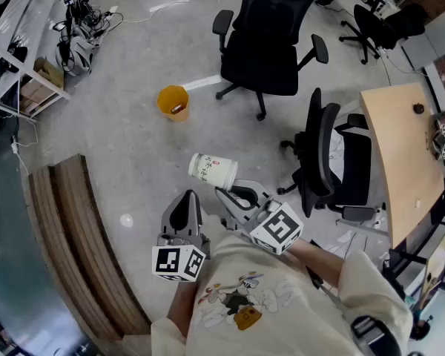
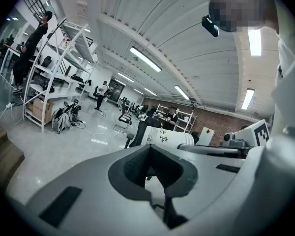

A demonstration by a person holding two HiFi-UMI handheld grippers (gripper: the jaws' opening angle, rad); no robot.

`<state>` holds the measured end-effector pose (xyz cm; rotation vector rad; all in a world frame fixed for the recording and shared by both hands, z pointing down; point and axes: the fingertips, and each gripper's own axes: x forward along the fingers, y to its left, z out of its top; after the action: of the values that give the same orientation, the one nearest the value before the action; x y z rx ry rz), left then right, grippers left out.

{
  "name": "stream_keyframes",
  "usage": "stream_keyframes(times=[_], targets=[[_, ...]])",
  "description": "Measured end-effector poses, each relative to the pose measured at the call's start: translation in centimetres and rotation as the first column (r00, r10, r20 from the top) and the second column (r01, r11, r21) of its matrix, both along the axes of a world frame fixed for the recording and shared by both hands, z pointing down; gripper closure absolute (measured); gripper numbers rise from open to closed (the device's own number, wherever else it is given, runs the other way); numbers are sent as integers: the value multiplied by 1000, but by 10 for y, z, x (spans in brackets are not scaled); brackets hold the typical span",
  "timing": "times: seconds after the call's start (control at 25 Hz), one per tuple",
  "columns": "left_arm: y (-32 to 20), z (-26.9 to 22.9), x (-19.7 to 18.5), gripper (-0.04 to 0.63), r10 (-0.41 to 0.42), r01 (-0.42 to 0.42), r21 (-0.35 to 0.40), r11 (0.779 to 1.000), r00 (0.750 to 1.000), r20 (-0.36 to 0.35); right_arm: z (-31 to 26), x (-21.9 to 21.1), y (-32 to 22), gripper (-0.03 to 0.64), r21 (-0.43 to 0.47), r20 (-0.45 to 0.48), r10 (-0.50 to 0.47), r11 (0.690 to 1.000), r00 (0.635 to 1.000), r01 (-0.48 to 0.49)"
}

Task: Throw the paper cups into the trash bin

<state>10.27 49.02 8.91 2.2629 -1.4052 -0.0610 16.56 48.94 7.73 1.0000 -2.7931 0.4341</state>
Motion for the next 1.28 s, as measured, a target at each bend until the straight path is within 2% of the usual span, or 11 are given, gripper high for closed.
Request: stream_keyframes(times=[0.2, 0.44, 0.6, 0.76, 1.0, 1.16, 1.28], targets=[[5, 1, -26, 591, -5, 5, -1, 1000, 1000, 0, -2, -15, -1, 586, -9, -2, 22, 1000, 1000, -22], [-3, 7, -89, 591, -9, 9, -11, 1000, 1000, -10, -4, -54, -20, 586, -42, 73, 80, 996, 994, -77], [-11, 16, -110, 591, 19, -19, -18, 1000, 1000, -13, 0, -71, -31, 586, -23, 45, 102, 995, 994, -101], [-32, 23, -122, 591, 33, -33, -42, 999, 999, -13, 8, -79, -56, 586, -54, 41, 117, 992, 992, -115], [-94, 36, -120, 591, 16, -17, -68, 998, 1000, -15, 27, -70, -124, 586, -84, 47, 141, 987, 989, -137], [-160, 39, -106, 591, 23, -22, -101, 995, 1000, 10, 35, -57, -195, 586, -90, 32, 129, 988, 991, -126], [-221, 31, -89, 591, 35, -31, -96, 995, 998, 47, 33, -48, -252, 586, -56, 8, 82, 995, 997, -81]])
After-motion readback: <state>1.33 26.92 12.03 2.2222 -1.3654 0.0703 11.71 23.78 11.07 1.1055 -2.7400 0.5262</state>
